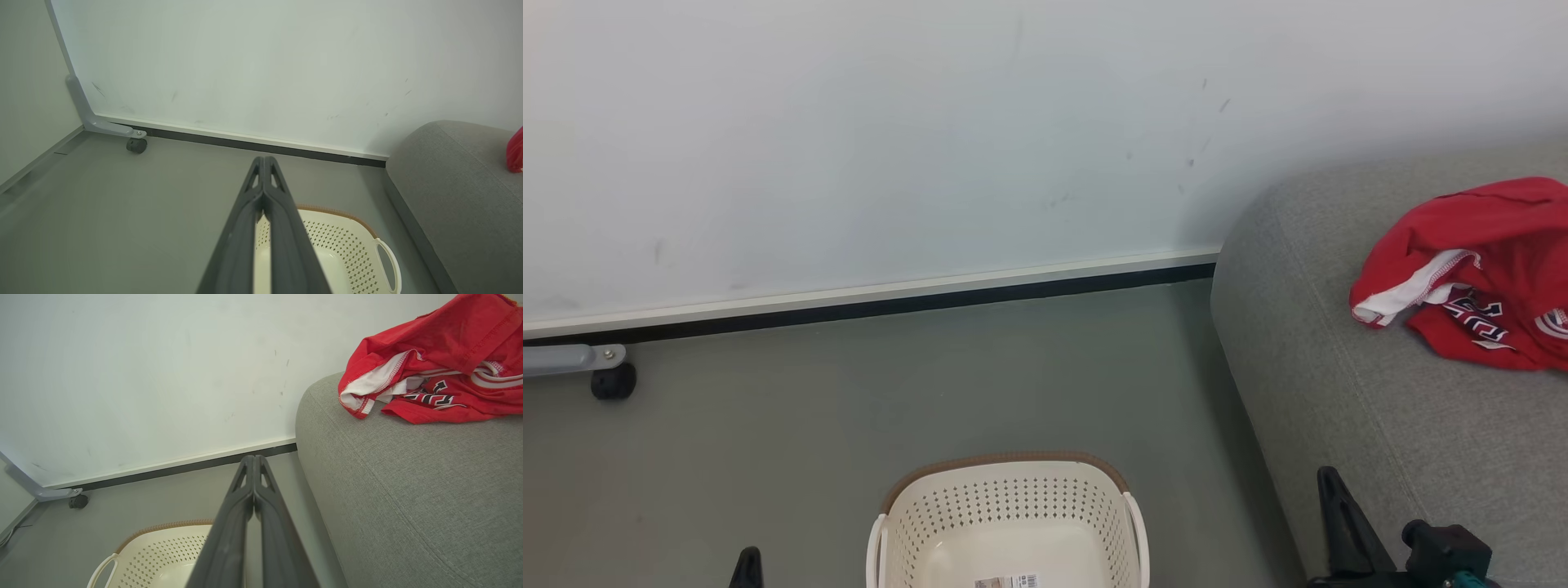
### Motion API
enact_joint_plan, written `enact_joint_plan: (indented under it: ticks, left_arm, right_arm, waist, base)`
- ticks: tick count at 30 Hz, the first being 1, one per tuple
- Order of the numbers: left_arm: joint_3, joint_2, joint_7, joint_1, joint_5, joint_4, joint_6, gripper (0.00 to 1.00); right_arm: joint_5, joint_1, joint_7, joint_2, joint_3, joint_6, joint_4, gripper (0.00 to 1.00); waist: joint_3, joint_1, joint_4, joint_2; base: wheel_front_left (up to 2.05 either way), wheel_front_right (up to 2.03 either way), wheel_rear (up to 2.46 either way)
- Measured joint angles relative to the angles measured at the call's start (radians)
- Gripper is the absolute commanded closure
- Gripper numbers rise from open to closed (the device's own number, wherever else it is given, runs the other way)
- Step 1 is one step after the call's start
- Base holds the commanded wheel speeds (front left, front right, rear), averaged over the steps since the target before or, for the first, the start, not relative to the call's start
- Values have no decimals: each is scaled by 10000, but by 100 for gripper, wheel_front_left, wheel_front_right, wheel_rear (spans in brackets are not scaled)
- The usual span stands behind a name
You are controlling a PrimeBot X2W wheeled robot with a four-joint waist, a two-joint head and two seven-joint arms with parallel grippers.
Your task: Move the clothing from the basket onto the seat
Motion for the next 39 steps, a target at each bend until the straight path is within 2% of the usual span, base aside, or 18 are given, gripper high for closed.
enact_joint_plan:
  ticks: [39]
  left_arm:
    - [876, -604, 1501, -1086, -4794, 836, -970, 100]
  right_arm:
    - [5191, -237, 1534, 408, -1766, 880, 286, 100]
  waist:
    - [11, 1, 263, 0]
  base:
    - [0, 0, 0]
